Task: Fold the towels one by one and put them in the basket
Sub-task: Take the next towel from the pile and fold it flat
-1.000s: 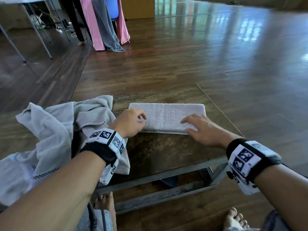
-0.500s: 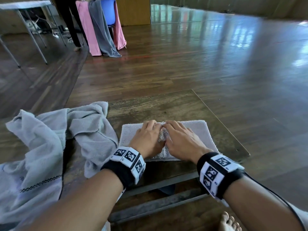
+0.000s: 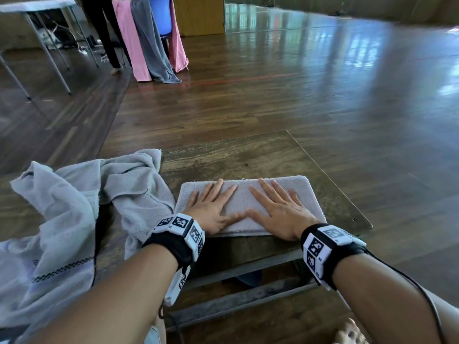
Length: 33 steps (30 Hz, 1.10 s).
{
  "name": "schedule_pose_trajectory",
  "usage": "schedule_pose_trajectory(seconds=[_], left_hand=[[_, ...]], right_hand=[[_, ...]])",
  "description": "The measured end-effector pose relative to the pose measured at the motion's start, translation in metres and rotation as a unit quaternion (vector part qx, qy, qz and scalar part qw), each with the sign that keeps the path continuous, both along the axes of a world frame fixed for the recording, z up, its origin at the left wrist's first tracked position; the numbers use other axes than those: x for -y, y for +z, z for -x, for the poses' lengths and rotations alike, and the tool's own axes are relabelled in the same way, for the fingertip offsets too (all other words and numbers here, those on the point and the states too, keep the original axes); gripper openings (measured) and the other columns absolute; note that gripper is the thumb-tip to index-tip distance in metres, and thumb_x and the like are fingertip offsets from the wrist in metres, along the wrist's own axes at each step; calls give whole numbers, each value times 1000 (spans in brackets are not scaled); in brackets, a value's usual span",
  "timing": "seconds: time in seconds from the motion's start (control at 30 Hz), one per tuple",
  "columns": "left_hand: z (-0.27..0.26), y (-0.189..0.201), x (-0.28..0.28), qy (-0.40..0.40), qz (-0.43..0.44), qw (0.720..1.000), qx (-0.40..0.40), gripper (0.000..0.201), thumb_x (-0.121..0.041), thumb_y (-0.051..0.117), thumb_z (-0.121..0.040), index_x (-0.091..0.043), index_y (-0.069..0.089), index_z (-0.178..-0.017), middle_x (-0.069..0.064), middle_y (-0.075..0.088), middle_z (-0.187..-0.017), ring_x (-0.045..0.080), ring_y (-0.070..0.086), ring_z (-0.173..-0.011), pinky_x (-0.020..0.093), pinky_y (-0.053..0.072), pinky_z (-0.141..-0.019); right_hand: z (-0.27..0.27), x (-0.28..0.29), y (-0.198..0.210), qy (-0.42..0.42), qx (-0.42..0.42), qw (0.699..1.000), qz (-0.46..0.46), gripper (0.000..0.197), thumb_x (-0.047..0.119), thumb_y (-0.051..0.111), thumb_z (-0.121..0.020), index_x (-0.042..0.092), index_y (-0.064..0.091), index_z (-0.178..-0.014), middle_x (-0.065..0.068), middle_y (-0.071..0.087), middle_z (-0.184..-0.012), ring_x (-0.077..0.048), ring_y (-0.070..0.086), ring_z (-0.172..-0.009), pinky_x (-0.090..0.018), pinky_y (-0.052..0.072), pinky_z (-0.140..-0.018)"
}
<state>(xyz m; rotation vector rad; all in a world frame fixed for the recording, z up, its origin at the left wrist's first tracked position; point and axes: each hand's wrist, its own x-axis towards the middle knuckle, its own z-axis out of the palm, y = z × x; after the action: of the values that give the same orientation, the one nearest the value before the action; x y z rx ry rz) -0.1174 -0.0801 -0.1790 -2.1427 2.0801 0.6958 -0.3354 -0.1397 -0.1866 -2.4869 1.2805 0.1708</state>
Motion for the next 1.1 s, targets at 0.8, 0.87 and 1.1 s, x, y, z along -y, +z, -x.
schedule_pose_trajectory(seconds=[0.8, 0.87, 1.1], left_hand=[[-27, 20, -17, 75, -73, 994, 23, 134, -99, 51, -49, -51, -29, -145, -8, -41, -156, 16, -34, -145, 58, -11, -118], [-29, 21, -18, 79, -73, 994, 23, 137, -101, 50, -45, -51, -29, -145, -8, -41, -156, 14, -36, -144, 58, -14, -117], [-37, 24, -15, 60, -67, 995, 34, 136, -106, 36, -42, -48, -25, -148, -8, -32, -160, 13, -27, -148, 61, -14, -117]], right_hand=[[31, 10, 16, -145, -26, 987, -67, 139, 107, 24, -54, 27, -24, -157, 14, -31, -163, -8, -27, -150, -51, -10, -124], [33, 11, 17, -156, -31, 985, -69, 141, 107, 24, -53, 25, -25, -157, 13, -31, -163, -7, -26, -151, -53, -10, -124], [31, 12, 27, -157, -74, 984, -29, 133, 103, 23, -64, 20, -17, -160, 5, -24, -167, -17, -23, -153, -55, -12, -121]])
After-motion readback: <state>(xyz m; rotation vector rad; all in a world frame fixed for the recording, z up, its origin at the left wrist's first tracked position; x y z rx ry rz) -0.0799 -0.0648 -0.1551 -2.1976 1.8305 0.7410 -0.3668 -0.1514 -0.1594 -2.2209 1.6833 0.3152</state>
